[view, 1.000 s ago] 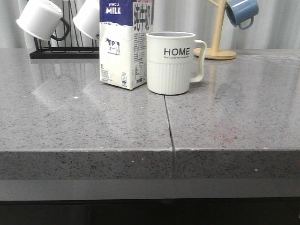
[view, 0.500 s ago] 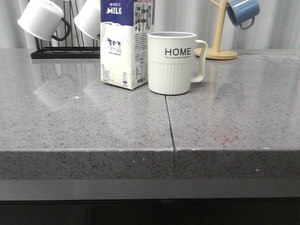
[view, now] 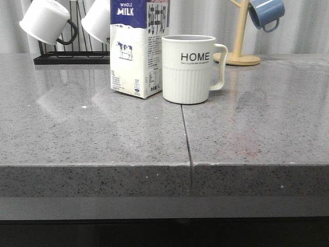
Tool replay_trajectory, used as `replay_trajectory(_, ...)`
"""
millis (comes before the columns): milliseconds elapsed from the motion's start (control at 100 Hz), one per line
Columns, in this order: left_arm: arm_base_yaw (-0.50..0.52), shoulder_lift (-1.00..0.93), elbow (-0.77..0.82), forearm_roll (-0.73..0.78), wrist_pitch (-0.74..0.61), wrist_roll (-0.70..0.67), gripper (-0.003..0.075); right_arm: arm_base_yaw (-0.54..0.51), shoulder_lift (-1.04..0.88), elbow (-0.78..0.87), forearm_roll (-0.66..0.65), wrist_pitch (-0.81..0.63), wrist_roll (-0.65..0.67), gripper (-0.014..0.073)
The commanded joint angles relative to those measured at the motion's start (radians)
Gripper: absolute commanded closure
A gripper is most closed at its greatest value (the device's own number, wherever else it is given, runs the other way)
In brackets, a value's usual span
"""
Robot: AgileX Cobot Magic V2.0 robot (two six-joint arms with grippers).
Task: Place milk next to cup
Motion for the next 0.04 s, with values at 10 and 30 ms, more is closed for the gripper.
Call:
replay_trajectory(10,0.0,-0.03,0.044,-0.005,-0.079,-0.004,0.0741,-0.007,-0.018,-0.008,-0.013,-0.071,0.0,0.0659)
replay_trajectory(30,0.0,-0.03,0.044,-0.005,-0.079,-0.004,0.0741,-0.007,-0.018,-0.008,-0.013,-0.071,0.0,0.0659)
